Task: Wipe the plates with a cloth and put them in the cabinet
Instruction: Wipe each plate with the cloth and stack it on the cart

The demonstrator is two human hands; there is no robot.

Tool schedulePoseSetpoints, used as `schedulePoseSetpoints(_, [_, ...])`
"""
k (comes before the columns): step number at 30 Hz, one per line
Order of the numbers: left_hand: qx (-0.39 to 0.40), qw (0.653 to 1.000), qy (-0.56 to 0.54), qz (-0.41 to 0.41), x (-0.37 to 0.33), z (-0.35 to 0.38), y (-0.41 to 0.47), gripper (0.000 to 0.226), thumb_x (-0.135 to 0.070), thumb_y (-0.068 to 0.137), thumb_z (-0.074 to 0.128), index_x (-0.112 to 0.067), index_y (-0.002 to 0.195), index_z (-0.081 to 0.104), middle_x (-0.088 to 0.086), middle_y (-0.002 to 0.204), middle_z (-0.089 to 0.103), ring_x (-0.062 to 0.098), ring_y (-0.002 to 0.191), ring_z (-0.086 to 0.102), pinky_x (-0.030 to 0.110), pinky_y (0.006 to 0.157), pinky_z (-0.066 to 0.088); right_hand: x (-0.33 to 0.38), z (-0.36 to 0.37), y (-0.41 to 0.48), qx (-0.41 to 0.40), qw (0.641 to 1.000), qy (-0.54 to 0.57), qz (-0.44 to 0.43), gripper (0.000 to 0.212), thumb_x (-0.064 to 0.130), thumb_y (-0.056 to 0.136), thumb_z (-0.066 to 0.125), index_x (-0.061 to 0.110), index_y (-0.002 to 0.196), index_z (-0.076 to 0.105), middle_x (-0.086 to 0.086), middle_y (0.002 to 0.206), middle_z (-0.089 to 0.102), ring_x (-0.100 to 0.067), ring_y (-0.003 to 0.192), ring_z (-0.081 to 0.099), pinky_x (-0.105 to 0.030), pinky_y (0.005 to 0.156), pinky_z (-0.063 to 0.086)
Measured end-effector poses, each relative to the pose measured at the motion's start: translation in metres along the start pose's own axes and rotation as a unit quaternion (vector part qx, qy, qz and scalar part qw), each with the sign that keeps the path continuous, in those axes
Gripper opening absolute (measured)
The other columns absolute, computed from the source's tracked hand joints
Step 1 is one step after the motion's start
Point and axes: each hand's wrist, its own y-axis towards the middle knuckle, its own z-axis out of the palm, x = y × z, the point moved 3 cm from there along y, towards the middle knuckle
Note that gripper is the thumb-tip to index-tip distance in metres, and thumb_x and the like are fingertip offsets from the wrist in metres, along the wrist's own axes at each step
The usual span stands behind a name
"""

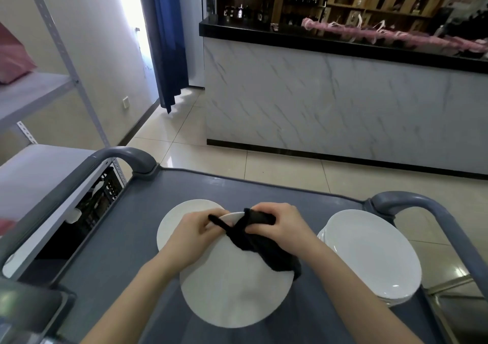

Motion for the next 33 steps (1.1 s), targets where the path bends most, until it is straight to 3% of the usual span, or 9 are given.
schedulePoseSetpoints(4, [-0.100,0.989,-0.085,-0.066,0.011,-0.003,-0.011,0.020,-0.031,0.098,0.065,-0.047,0.093,0.075,-0.021,0.095,0.074,-0.006,0.092,0.066,0.006,0.074,0.045,-0.022,-0.010,-0.013,-0.074,0.990,0.097,0.071,0.012,0.019,0.080,0.079,0.022,0.090,0.074,0.005,0.082,0.073,-0.012,0.081,0.068,-0.026,0.075,0.053])
schedulePoseSetpoints(7, [-0.204,0.953,-0.188,-0.121,0.020,0.000,-0.020,0.019,-0.028,0.097,0.066,-0.044,0.093,0.076,-0.014,0.093,0.076,0.000,0.082,0.069,0.019,0.071,0.052,-0.047,0.001,-0.039,-0.145,0.954,0.222,0.143,0.007,0.012,0.082,0.077,0.015,0.087,0.074,0.000,0.082,0.076,-0.015,0.079,0.069,-0.023,0.068,0.055])
schedulePoseSetpoints(10, [-0.272,0.921,-0.235,-0.150,0.025,0.004,-0.027,0.017,-0.028,0.100,0.062,-0.036,0.095,0.076,-0.008,0.087,0.074,0.007,0.075,0.067,0.032,0.068,0.053,-0.064,0.024,-0.063,-0.161,0.914,0.316,0.197,0.008,0.009,0.083,0.074,0.011,0.090,0.075,-0.008,0.091,0.077,-0.026,0.090,0.072,-0.034,0.078,0.059])
schedulePoseSetpoints(13, [-0.220,0.940,-0.210,-0.152,0.022,0.004,-0.022,0.022,-0.027,0.102,0.058,-0.038,0.092,0.074,-0.010,0.086,0.074,0.006,0.075,0.067,0.025,0.066,0.052,-0.067,0.022,-0.064,-0.158,0.907,0.334,0.204,0.013,0.005,0.081,0.075,0.011,0.093,0.075,-0.009,0.092,0.077,-0.027,0.090,0.073,-0.032,0.074,0.058])
schedulePoseSetpoints(18, [-0.096,0.980,-0.126,-0.119,0.007,-0.012,0.000,0.019,-0.024,0.101,0.059,-0.033,0.096,0.074,-0.014,0.089,0.075,-0.001,0.077,0.068,0.012,0.063,0.049,-0.045,-0.006,-0.042,-0.149,0.954,0.226,0.132,0.014,0.009,0.079,0.078,0.014,0.091,0.074,0.000,0.086,0.076,-0.015,0.083,0.072,-0.022,0.068,0.056])
schedulePoseSetpoints(22, [0.018,0.993,-0.035,-0.109,-0.001,-0.008,0.012,0.016,-0.030,0.100,0.061,-0.029,0.097,0.076,-0.007,0.097,0.074,0.007,0.090,0.068,0.026,0.080,0.054,-0.029,-0.011,-0.028,-0.084,0.987,0.105,0.088,0.015,0.015,0.078,0.080,0.019,0.091,0.073,0.004,0.083,0.074,-0.013,0.083,0.069,-0.026,0.076,0.054])
schedulePoseSetpoints(27, [0.005,0.990,-0.062,-0.126,0.011,-0.005,0.002,0.012,-0.033,0.097,0.066,-0.033,0.107,0.074,-0.018,0.105,0.072,-0.001,0.097,0.066,0.020,0.079,0.052,-0.036,-0.003,-0.034,-0.111,0.984,0.115,0.079,0.011,0.013,0.081,0.077,0.018,0.091,0.074,0.003,0.084,0.074,-0.013,0.084,0.068,-0.030,0.080,0.053])
schedulePoseSetpoints(29, [-0.046,0.977,-0.150,-0.143,0.020,-0.003,-0.013,0.026,-0.039,0.092,0.069,-0.037,0.117,0.069,-0.021,0.112,0.071,0.000,0.102,0.068,0.025,0.083,0.053,-0.047,-0.001,-0.039,-0.162,0.961,0.197,0.110,0.006,0.010,0.083,0.075,0.014,0.087,0.074,-0.007,0.085,0.074,-0.016,0.081,0.068,-0.036,0.078,0.055])
schedulePoseSetpoints(33, [-0.147,0.915,-0.309,-0.212,0.036,0.023,-0.038,0.028,-0.031,0.102,0.058,-0.050,0.122,0.061,-0.014,0.111,0.075,0.010,0.098,0.073,0.034,0.079,0.060,-0.071,0.017,-0.052,-0.242,0.849,0.426,0.197,0.009,0.008,0.086,0.071,0.003,0.094,0.072,-0.018,0.094,0.075,-0.030,0.089,0.070,-0.040,0.080,0.058])
